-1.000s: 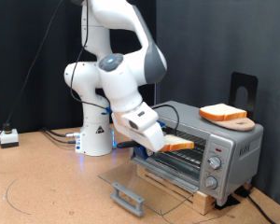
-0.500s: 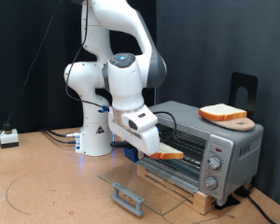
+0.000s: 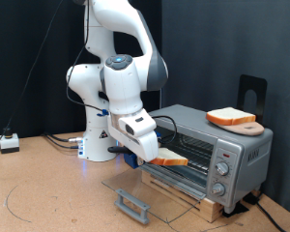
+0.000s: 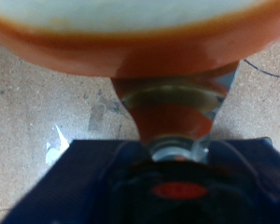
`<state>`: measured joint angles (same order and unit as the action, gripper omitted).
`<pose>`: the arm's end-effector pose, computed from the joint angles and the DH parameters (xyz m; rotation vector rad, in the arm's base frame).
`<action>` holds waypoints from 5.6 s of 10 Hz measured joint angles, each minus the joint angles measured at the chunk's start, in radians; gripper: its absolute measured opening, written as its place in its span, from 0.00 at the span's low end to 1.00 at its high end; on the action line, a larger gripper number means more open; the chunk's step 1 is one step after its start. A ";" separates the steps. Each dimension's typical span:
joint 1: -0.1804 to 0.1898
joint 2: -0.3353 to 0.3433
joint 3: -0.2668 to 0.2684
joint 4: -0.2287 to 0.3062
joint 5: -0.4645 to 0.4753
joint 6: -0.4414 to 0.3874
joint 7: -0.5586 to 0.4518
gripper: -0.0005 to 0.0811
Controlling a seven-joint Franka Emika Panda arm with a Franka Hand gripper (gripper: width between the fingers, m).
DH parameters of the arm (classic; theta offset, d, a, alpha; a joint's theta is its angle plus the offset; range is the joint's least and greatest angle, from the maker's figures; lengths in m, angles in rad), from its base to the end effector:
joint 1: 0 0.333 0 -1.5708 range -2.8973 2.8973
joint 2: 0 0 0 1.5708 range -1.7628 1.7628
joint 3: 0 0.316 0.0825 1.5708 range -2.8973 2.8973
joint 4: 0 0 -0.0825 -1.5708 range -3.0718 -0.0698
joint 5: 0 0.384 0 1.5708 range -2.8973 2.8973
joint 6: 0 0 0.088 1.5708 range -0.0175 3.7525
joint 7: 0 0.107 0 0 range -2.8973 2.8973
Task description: Make a piece of toast with the oven
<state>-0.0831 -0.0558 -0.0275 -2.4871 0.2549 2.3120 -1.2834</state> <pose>0.4506 -0.0450 0.2995 -2.5773 -1.3898 -0.0350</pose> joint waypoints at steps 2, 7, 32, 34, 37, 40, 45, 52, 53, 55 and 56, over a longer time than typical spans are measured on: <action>0.004 -0.005 0.005 0.002 0.023 -0.009 -0.007 0.49; 0.050 -0.084 0.071 -0.086 0.061 -0.013 -0.032 0.49; 0.059 -0.142 0.159 -0.168 0.116 -0.002 0.139 0.49; 0.061 -0.134 0.173 -0.173 0.115 0.025 0.166 0.49; 0.016 -0.120 0.161 -0.178 -0.004 0.050 0.179 0.49; -0.057 -0.112 0.111 -0.173 -0.098 0.028 0.140 0.49; -0.104 -0.098 0.007 -0.094 0.056 -0.154 0.017 0.49; -0.106 -0.180 -0.079 -0.041 0.287 -0.334 -0.163 0.49; -0.108 -0.204 -0.091 -0.031 0.308 -0.352 -0.153 0.49; -0.111 -0.243 -0.102 -0.011 0.315 -0.391 -0.113 0.49; -0.113 -0.251 -0.104 -0.007 0.315 -0.404 -0.104 0.49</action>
<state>-0.1962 -0.3073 -0.1314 -2.4941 0.5694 1.9076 -1.3875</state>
